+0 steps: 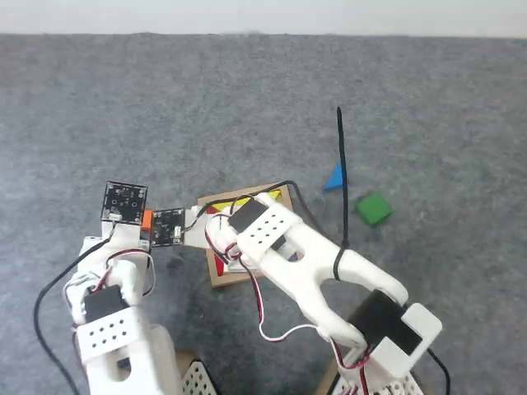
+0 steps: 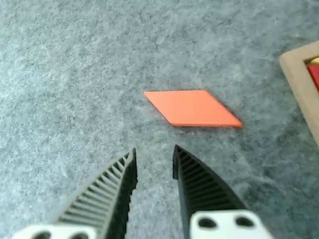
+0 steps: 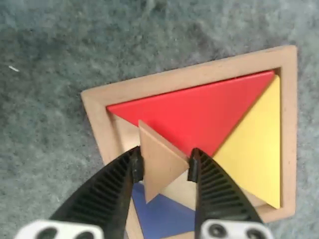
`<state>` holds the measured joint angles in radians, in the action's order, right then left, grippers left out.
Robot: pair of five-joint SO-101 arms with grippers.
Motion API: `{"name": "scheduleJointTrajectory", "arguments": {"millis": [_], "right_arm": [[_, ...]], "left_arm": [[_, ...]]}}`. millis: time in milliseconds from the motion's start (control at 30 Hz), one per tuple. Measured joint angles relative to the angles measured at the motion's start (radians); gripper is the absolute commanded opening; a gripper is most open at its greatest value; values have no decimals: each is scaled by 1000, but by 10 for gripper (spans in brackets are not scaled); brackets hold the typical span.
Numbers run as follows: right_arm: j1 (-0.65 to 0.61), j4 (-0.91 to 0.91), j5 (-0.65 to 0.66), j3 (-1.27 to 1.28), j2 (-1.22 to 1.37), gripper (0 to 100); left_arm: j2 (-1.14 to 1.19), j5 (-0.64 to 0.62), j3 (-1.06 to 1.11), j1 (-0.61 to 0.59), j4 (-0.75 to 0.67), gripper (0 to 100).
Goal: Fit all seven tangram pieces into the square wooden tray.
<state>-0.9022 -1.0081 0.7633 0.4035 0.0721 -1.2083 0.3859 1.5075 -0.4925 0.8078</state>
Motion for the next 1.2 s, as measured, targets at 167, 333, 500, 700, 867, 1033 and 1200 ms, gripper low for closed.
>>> {"name": "scheduleJointTrajectory", "arguments": {"millis": [167, 333, 500, 700, 867, 1033, 1200], "right_arm": [[-31, -2, -3, 12, 0, 306], [-34, -37, -3, 12, -6, 289], [8, -68, -51, 12, -114, 143], [80, -18, -153, 91, -183, 24], [81, 114, -221, 183, -137, 19], [63, 137, -224, 181, -52, 19], [14, 137, -224, 180, -49, 19]], "left_arm": [[0, 0, 0, -3, 0, 120], [0, 0, 0, -3, 0, 120], [0, 0, 0, -3, 0, 120], [0, 0, 0, -2, 0, 120], [0, 0, 0, -2, 0, 120], [0, 0, 0, -2, 0, 120], [0, 0, 0, -2, 0, 120]]}}
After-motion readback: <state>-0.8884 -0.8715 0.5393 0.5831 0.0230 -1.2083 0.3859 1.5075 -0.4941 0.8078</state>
